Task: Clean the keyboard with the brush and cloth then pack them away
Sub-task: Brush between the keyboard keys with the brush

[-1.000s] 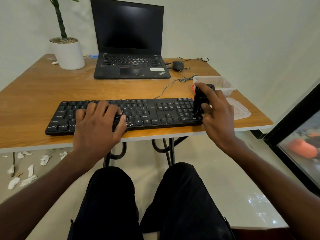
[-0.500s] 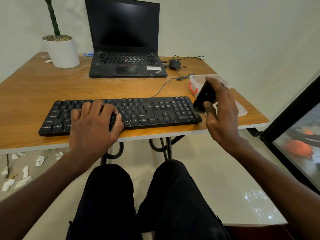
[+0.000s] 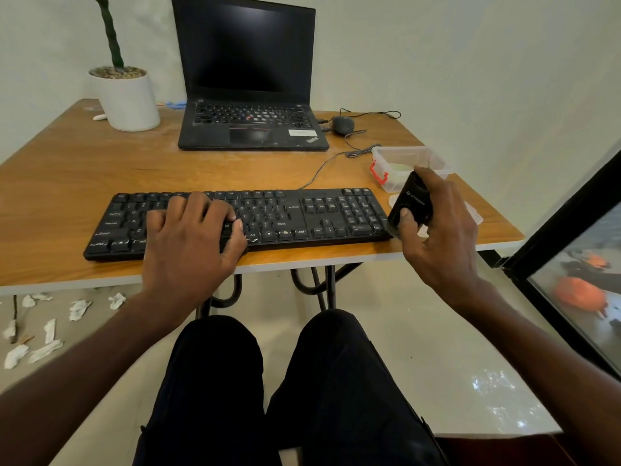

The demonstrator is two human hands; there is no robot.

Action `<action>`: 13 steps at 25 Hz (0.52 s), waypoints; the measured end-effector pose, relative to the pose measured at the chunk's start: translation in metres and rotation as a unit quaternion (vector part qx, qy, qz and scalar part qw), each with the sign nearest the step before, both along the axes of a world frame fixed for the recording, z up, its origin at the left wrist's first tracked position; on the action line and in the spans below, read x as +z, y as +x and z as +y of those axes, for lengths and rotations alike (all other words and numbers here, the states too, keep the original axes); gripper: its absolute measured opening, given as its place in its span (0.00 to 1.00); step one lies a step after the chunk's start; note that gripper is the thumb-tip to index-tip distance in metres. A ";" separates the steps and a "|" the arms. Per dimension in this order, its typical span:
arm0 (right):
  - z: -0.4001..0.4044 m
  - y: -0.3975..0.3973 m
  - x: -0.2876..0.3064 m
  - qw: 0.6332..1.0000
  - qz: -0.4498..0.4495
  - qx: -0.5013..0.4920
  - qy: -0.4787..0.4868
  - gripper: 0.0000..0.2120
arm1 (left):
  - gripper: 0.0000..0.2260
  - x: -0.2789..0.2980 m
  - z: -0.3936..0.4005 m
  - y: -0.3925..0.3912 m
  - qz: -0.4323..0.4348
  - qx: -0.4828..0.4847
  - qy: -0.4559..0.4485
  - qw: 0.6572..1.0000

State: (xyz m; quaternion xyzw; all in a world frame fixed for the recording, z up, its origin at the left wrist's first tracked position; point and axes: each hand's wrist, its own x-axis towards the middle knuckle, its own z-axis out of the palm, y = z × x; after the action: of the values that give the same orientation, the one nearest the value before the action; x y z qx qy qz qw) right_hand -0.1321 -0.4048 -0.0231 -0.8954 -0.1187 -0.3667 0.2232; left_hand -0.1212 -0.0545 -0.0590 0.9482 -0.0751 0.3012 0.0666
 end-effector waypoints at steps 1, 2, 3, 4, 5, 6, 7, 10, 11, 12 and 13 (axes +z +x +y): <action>0.000 -0.001 0.000 1.000 -0.005 0.006 0.000 0.28 | 0.18 0.000 0.000 0.000 0.000 0.000 0.000 1.000; 0.000 -0.001 -0.001 1.000 -0.001 0.021 -0.011 0.28 | 0.18 0.000 0.000 0.000 0.001 -0.001 -0.001 1.000; 0.000 -0.001 -0.002 0.999 0.007 0.030 -0.024 0.28 | 0.18 0.000 0.000 0.000 0.001 -0.002 -0.001 1.000; 0.000 -0.001 -0.002 0.999 0.011 0.024 -0.026 0.28 | 0.18 0.000 0.000 0.000 0.002 -0.003 -0.003 1.000; -0.001 0.000 -0.001 1.000 0.009 0.006 -0.013 0.28 | 0.18 0.000 0.000 -0.001 0.002 -0.002 -0.004 1.000; 0.000 0.001 0.000 1.000 0.004 -0.008 0.005 0.28 | 0.18 0.001 0.000 -0.001 0.002 -0.001 -0.004 1.000; 0.001 0.001 -0.001 1.000 0.002 -0.002 0.012 0.28 | 0.18 0.001 0.001 -0.001 0.004 0.000 -0.003 1.000; 0.006 0.000 -0.003 0.998 0.021 0.048 -0.025 0.29 | 0.18 0.001 0.000 -0.001 0.011 0.000 -0.001 1.000; 0.006 0.001 -0.002 0.999 0.013 0.031 -0.028 0.29 | 0.18 0.001 0.000 -0.001 0.012 0.000 0.000 1.000; 0.005 0.001 0.000 1.000 0.003 0.000 -0.011 0.28 | 0.18 0.001 0.000 0.000 0.011 0.000 -0.001 1.000; 0.004 0.001 0.001 1.000 -0.005 -0.024 0.014 0.28 | 0.18 0.001 0.001 0.000 0.010 0.000 -0.001 1.000</action>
State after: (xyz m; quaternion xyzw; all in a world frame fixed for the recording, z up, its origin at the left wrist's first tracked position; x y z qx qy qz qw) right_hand -0.1310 -0.4004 -0.0218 -0.8928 -0.0928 -0.3784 0.2261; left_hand -0.1216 -0.0540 -0.0579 0.9510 -0.0746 0.2921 0.0687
